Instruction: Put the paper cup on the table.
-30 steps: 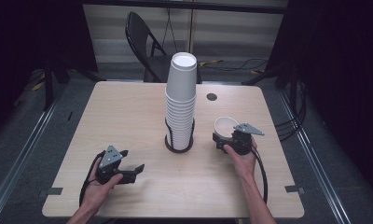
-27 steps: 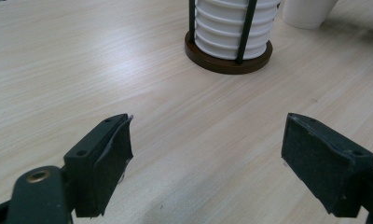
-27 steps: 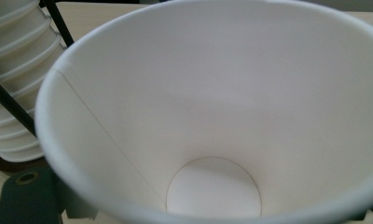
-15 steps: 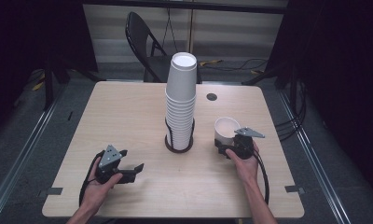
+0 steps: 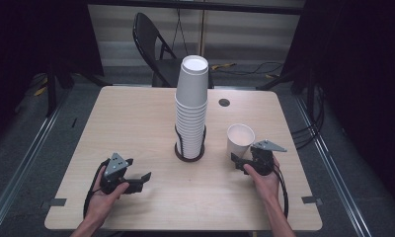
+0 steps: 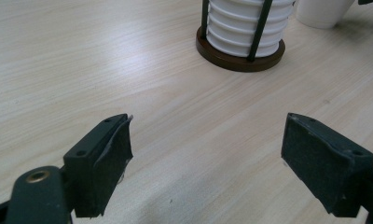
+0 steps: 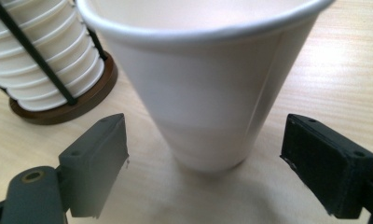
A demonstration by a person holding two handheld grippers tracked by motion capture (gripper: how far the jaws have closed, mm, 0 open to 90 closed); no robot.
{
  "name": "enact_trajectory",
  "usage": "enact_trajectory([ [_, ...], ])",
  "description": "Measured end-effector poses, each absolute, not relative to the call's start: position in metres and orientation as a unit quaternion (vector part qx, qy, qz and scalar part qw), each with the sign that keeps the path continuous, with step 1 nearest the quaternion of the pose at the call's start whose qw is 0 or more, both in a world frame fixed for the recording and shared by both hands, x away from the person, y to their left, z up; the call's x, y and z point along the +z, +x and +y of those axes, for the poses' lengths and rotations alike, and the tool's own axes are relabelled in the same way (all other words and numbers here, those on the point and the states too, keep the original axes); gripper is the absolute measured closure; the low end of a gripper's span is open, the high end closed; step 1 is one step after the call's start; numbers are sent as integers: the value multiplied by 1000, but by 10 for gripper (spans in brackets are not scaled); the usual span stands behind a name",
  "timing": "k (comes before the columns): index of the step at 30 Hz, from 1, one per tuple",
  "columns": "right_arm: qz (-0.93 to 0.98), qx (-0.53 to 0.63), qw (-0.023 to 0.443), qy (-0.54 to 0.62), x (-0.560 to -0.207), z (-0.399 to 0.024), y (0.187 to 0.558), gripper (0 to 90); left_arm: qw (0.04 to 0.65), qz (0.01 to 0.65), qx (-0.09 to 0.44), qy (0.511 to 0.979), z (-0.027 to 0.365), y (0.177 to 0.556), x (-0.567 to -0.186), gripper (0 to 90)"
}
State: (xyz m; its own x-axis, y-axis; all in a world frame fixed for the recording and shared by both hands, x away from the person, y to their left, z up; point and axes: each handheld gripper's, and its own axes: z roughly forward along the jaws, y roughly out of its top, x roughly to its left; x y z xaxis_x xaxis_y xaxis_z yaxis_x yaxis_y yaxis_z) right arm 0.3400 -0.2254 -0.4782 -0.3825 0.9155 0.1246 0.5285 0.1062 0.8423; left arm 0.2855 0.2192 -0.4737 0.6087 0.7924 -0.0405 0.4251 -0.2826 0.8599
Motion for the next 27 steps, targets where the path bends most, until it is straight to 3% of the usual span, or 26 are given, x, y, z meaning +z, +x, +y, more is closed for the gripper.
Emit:
enact_trajectory([
  [27, 710, 464, 233, 475, -452, -228, 260, 154, 437, 420, 206, 768, 224, 279, -475, 158],
])
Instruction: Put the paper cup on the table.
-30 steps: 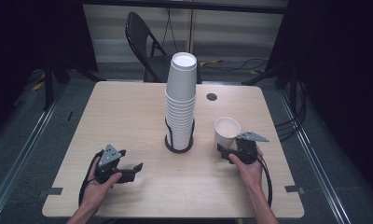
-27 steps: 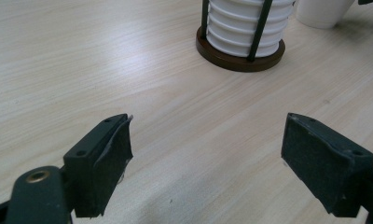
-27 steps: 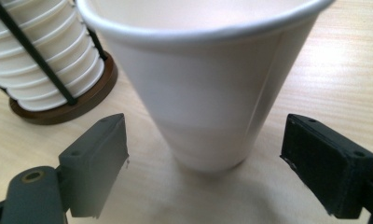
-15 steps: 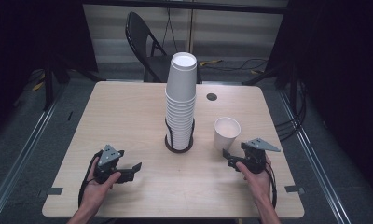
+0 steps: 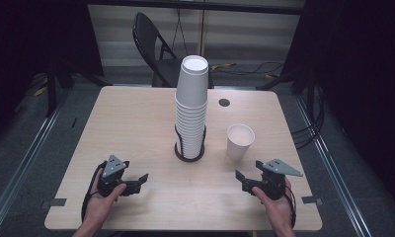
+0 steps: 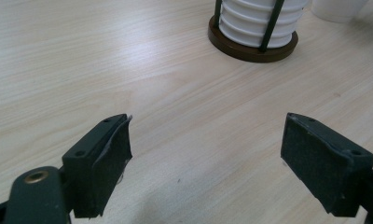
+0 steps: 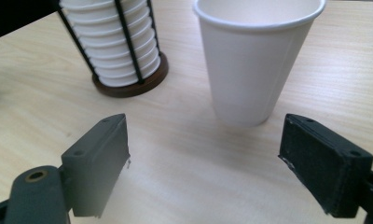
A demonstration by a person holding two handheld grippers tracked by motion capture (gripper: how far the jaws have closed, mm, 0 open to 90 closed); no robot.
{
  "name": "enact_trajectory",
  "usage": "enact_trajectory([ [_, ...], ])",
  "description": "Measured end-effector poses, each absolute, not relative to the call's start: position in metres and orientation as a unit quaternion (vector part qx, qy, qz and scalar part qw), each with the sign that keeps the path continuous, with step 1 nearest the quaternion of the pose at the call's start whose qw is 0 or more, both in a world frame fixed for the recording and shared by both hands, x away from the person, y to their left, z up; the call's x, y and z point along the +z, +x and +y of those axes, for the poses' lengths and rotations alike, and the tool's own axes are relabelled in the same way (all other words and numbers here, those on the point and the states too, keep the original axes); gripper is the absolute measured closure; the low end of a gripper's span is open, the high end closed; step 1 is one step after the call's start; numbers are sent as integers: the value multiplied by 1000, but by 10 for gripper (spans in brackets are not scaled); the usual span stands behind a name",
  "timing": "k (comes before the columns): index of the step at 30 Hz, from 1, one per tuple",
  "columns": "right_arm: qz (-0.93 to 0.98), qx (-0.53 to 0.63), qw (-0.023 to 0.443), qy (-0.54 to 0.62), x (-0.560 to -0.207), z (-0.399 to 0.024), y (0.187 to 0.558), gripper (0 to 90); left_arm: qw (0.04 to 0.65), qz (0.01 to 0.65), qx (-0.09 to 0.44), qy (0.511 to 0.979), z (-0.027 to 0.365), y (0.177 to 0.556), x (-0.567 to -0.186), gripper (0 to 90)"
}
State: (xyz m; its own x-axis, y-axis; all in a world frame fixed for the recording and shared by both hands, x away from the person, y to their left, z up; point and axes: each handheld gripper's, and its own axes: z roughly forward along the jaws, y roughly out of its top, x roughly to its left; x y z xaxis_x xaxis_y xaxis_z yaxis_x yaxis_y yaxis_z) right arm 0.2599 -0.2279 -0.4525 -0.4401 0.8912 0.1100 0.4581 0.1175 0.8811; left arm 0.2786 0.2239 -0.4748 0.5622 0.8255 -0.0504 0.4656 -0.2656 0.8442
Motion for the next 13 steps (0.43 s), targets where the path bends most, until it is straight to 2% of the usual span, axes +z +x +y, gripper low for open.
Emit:
enact_trajectory([
  [13, 705, 461, 230, 487, -466, -234, 251, 150, 434, 421, 206, 770, 226, 278, -479, 158],
])
